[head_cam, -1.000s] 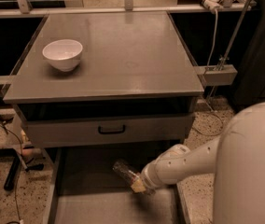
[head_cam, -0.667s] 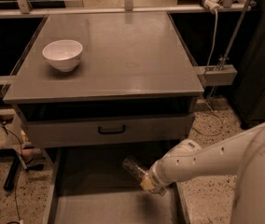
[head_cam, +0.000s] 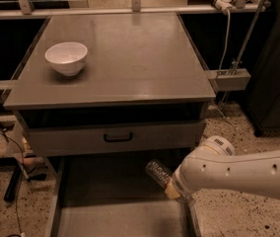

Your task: Pick blue plastic bottle from middle drawer and place on counter

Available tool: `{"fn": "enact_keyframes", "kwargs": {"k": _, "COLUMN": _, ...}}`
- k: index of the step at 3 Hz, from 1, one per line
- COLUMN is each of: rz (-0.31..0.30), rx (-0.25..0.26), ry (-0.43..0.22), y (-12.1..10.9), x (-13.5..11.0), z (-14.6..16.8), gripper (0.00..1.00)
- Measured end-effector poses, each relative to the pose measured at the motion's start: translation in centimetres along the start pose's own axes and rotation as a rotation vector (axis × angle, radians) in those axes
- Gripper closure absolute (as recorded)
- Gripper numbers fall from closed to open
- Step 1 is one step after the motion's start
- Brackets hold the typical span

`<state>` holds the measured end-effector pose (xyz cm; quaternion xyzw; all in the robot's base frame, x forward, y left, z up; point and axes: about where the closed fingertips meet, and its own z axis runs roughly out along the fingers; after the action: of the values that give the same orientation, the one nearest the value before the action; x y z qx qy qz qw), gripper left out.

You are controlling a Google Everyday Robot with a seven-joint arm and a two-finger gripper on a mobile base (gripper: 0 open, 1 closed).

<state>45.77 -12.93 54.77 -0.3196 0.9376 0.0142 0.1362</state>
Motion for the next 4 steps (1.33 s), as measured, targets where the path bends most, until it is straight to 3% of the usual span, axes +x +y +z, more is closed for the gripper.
{"fn": "enact_keyframes", "kwargs": {"k": 1, "rz": -0.001, "rx": 0.047, "ry": -0.004, "y": -0.2, "x": 0.1, "z": -4.4, "gripper": 1.0}}
{"fn": "enact_keyframes", "kwargs": {"k": 3, "rz": -0.003, "rx": 0.07, "ry": -0.012, "y": -1.1, "x": -0.3, "z": -6.5, "gripper": 1.0}}
{"fn": "enact_keyframes", "kwargs": {"k": 4, "rz": 0.038, "rx": 0.098, "ry": 0.001, "y": -3.3, "x": 0.7, "z": -10.6, "gripper": 1.0}}
